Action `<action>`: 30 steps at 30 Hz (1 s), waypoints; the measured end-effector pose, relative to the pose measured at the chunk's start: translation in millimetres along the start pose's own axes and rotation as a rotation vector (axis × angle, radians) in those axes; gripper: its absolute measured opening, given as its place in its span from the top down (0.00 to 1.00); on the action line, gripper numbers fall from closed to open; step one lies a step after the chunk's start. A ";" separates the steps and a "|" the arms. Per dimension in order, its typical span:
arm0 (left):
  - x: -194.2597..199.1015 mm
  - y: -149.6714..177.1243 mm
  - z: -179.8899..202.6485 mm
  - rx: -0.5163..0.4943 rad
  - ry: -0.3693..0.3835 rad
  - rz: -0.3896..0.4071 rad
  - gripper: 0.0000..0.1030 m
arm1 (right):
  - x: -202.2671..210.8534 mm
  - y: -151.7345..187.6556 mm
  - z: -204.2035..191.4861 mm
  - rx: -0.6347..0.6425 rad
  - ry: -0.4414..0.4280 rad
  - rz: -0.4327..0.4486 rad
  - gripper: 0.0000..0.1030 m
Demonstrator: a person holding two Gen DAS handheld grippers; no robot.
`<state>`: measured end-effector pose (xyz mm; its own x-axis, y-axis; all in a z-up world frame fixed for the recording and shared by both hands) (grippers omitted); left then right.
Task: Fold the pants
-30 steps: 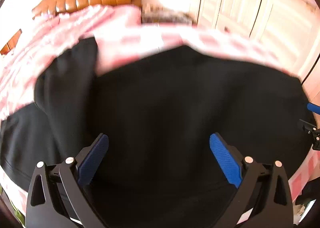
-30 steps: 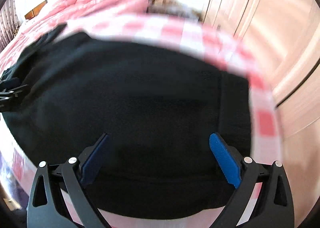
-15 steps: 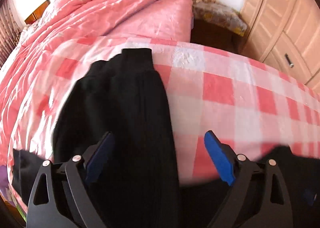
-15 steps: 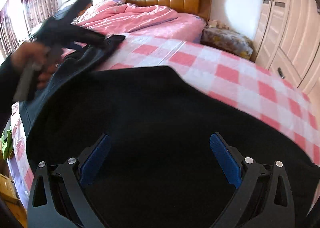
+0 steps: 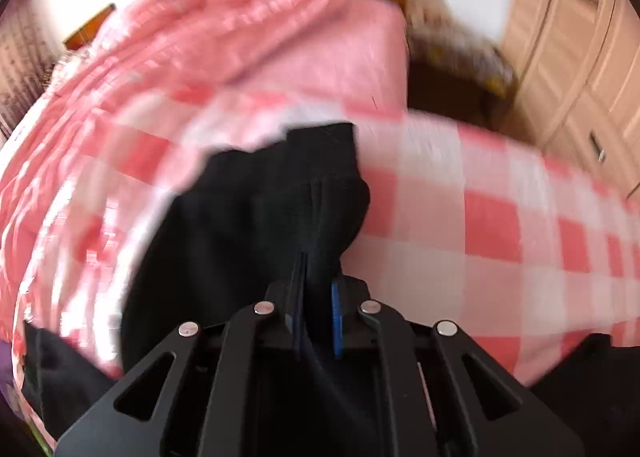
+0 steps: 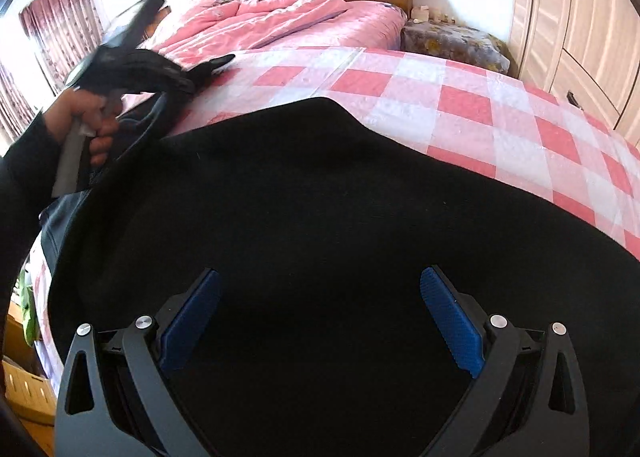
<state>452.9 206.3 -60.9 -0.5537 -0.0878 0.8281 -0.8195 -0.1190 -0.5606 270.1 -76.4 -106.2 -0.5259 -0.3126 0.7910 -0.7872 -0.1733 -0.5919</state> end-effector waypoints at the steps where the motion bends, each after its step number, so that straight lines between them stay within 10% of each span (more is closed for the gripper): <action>1: 16.1 0.4 -9.4 0.019 0.010 0.037 0.91 | 2.3 1.0 1.1 -0.009 -0.009 0.003 0.06; 8: 138.5 59.4 -116.2 0.123 -0.031 0.217 0.91 | 3.7 1.9 -2.4 -0.001 0.003 0.000 0.06; 14: 150.0 153.7 -224.1 0.288 -0.128 0.150 0.91 | 1.6 0.6 -2.9 0.005 0.013 -0.006 0.06; 19: 103.0 215.2 -280.8 0.398 -0.007 0.026 0.82 | -1.9 -0.4 -4.5 0.023 0.039 -0.017 0.06; 23: 112.4 218.6 -292.8 0.444 0.047 0.107 0.31 | -0.7 1.7 -7.1 0.030 0.052 -0.021 0.06; 30: 118.5 203.7 -315.8 0.576 0.260 0.179 0.29 | -2.6 1.8 -7.6 0.038 0.061 -0.025 0.05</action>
<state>173.7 484.0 -75.0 -0.7511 0.0782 0.6555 -0.5411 -0.6418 -0.5434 267.6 -68.8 -108.2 -0.5256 -0.2508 0.8129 -0.7881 -0.2164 -0.5763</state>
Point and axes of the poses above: each gripper's, at about its wrist camera, not at the fingertips, and x roughly against the way its jaws point, z to its right, y to its underside, the point moved 5 cm from there along -x, roughly the way its jaws point, and after that the axes turned 2 degrees about x, right-handed, at the moved point
